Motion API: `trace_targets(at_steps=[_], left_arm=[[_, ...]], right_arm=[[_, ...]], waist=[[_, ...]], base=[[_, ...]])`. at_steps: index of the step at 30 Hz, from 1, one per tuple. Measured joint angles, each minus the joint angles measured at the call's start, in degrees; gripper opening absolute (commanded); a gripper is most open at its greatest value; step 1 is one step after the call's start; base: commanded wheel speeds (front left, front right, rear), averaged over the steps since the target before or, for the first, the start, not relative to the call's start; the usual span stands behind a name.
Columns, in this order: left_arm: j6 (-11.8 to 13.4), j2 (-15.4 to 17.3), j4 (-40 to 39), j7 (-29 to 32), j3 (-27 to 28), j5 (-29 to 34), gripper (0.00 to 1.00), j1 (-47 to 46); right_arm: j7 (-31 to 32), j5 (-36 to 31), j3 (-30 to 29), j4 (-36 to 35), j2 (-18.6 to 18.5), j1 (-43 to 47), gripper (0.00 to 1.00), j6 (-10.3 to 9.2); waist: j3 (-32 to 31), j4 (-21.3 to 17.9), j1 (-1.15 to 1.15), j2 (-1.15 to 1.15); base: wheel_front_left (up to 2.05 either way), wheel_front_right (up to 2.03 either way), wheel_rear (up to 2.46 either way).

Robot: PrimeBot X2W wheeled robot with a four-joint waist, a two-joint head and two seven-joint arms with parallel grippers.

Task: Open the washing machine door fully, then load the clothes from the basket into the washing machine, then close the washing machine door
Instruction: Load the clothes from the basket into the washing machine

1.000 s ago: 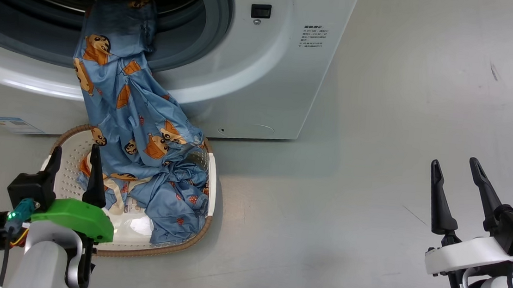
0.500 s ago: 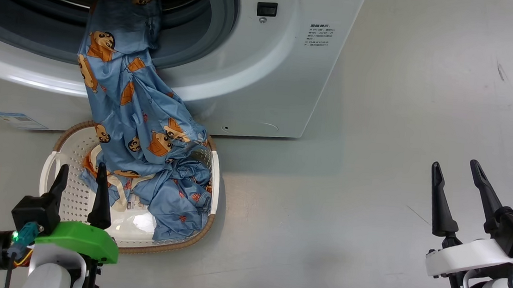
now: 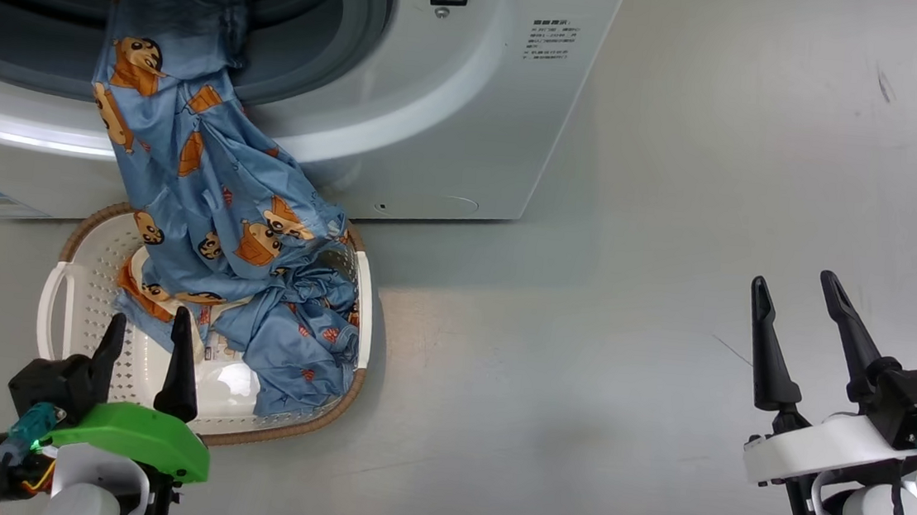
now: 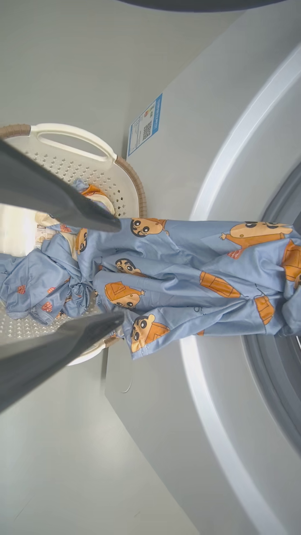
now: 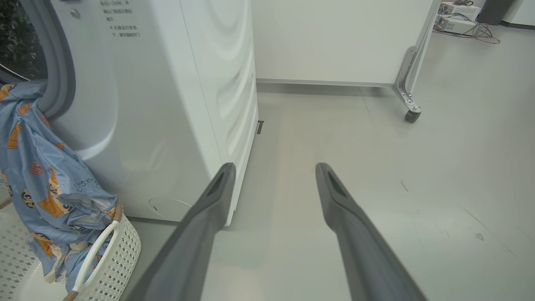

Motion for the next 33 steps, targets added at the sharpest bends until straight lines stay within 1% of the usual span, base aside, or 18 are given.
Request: trace_targets(at_steps=[5,12,19,24,29,33], left_arm=[[-0.5,0.0,0.3,1.8,0.0,-1.8,1.00,0.0],[-0.5,0.1,2.0,4.7,0.6,-2.4,1.00,-0.6],[-0.5,0.7,3.8,6.4,1.8,-3.0,1.00,-4.3],[-1.0,0.9,6.0,7.5,2.9,-5.5,1.00,-7.4],[-1.3,2.3,8.6,8.4,3.6,-5.9,1.00,-9.9],[-1.5,2.8,11.4,9.3,4.4,-6.4,1.00,-11.8]], right_arm=[[0.0,0.0,0.4,0.0,0.6,-0.8,1.00,0.00],[0.0,0.0,0.4,-0.1,1.2,-1.3,1.00,0.00],[0.0,0.0,0.5,-0.4,1.5,-2.4,1.00,0.00],[0.0,0.0,0.6,-0.6,1.6,-2.9,1.00,0.00],[0.0,0.0,0.6,-1.0,1.7,-4.1,1.00,0.00],[0.0,0.0,0.5,-1.2,1.7,-4.7,1.00,0.00]], waist=[[0.8,-1.2,0.00,0.00],[2.3,-3.3,0.00,0.00],[4.6,-5.0,0.00,0.00],[6.3,-6.2,0.00,0.00],[8.0,-7.5,0.00,0.00],[9.2,-8.4,0.00,0.00]], base=[[0.00,0.00,0.00],[0.00,0.00,0.00],[0.00,0.00,0.00],[0.00,0.00,0.00],[0.00,0.00,0.00],[0.00,0.00,0.00]])
